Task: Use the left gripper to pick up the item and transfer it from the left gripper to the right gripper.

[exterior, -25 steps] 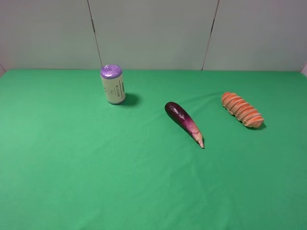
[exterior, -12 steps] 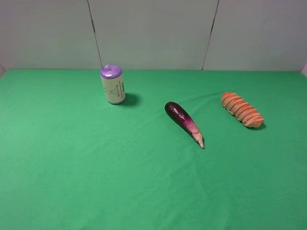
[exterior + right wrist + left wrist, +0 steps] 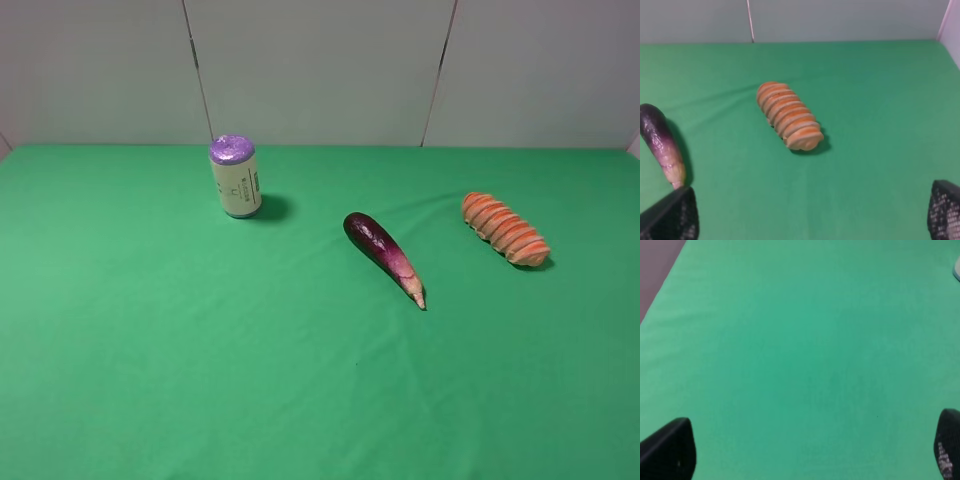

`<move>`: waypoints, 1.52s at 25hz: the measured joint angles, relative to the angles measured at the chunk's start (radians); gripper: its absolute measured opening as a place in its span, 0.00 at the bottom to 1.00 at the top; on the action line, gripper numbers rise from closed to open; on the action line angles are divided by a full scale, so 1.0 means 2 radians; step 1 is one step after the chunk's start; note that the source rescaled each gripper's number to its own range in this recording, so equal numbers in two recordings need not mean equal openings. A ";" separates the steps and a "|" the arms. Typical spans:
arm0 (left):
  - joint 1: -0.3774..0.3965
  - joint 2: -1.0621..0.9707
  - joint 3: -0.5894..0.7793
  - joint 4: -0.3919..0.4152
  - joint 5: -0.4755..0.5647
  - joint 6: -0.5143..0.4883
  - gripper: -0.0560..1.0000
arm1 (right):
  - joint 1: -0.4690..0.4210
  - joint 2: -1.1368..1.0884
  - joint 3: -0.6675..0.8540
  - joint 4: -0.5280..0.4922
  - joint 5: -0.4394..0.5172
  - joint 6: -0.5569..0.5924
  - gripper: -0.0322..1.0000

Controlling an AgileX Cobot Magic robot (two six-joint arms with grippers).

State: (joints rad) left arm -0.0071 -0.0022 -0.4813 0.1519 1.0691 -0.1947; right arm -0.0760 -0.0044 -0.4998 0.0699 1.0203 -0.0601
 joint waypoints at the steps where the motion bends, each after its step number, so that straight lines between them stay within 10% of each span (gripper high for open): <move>1: 0.000 0.000 0.000 0.000 0.000 0.000 0.95 | 0.000 0.000 0.000 0.000 0.000 0.000 1.00; 38: 0.000 0.000 0.000 0.000 0.001 0.000 0.95 | 0.049 0.000 0.000 0.000 -0.001 0.000 1.00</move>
State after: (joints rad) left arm -0.0071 -0.0022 -0.4813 0.1519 1.0701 -0.1947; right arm 0.0222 -0.0044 -0.4998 0.0690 1.0185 -0.0593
